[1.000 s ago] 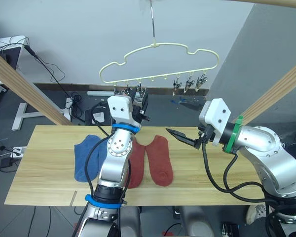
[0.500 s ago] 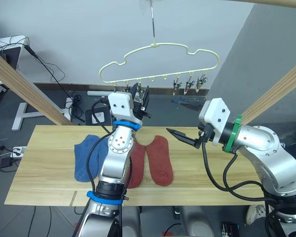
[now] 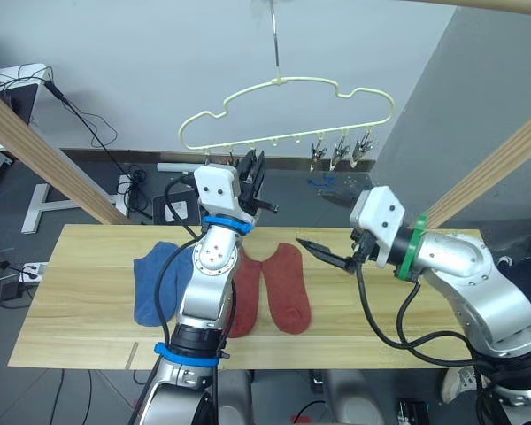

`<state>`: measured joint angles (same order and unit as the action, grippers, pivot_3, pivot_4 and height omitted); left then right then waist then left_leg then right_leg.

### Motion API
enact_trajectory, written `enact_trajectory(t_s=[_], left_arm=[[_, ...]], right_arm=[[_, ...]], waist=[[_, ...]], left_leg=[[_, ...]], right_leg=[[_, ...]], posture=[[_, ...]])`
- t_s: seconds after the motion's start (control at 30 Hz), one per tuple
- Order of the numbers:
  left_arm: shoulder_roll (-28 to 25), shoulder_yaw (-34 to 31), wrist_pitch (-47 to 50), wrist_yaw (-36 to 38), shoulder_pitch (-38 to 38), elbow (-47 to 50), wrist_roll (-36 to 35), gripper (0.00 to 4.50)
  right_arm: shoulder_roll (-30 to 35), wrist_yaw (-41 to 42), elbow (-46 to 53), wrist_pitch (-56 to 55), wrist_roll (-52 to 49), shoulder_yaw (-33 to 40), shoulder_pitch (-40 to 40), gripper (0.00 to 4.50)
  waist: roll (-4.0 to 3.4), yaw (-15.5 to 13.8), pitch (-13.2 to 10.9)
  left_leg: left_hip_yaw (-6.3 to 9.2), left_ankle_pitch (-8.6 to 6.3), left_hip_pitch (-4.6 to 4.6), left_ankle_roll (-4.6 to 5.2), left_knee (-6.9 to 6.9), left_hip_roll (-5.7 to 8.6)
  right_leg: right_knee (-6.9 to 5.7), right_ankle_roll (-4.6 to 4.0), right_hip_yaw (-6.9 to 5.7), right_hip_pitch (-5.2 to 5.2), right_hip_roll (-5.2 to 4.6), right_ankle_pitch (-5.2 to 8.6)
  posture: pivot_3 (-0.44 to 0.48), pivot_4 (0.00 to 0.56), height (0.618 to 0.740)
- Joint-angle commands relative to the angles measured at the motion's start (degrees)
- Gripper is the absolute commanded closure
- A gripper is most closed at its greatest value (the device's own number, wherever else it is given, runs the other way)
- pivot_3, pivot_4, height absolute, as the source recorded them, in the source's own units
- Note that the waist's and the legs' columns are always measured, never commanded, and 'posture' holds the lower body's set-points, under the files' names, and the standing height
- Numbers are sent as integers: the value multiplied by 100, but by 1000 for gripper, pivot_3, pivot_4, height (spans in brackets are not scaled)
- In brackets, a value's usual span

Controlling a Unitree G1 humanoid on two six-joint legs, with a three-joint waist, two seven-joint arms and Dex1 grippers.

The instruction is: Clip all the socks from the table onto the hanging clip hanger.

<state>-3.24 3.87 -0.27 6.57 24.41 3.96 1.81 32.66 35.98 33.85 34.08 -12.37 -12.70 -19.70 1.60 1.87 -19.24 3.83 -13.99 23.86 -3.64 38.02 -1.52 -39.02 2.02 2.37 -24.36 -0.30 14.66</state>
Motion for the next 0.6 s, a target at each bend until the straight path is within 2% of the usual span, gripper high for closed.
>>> enact_trajectory(t_s=[0.03, 0.13, 0.23, 0.4, 0.6], left_arm=[[-57, -88, 165, 195, 3, 365, -274, 4336], [-44, -186, 563, 300, -70, 538, -593, 4336], [-32, -262, 956, 436, -129, 697, -952, 4336], [0, -401, 1632, 537, -147, 995, -1524, 4336], [-145, -502, 2158, 554, -166, 1219, -1774, 4336]], right_arm=[[-347, -647, -488, -198, 900, -804, 96, 0], [-953, -1163, -1302, -369, 1410, -1306, 202, 0], [-1506, -1427, -2188, -735, 1661, -1500, 141, 0], [-2074, -1808, -3481, -1385, 1944, -1387, -182, 0], [-2525, -1697, -4541, -1659, 1903, -1275, -445, 0]], waist=[[2, 12, 1], [4, 15, 5], [4, 9, 5], [4, -5, 5], [4, -14, 5]], left_leg=[[-1, 0, -1, 0, 0, -1], [0, 1, -7, 0, -1, -5], [0, 1, -7, -1, 0, -7], [1, 2, -7, -2, 3, -2], [6, 2, -9, -2, 0, -6]], right_leg=[[-1, 0, 1, 0, 0, 0], [-6, -3, -1, 0, 4, -2], [-6, -4, 1, 0, 5, -2], [-2, -1, 1, 4, 1, -3], [-4, -1, -3, 5, 7, -4]], posture=[[-36, 291, 740], [-24, 299, 740], [-13, 304, 740], [17, 308, 740], [42, 308, 740]])
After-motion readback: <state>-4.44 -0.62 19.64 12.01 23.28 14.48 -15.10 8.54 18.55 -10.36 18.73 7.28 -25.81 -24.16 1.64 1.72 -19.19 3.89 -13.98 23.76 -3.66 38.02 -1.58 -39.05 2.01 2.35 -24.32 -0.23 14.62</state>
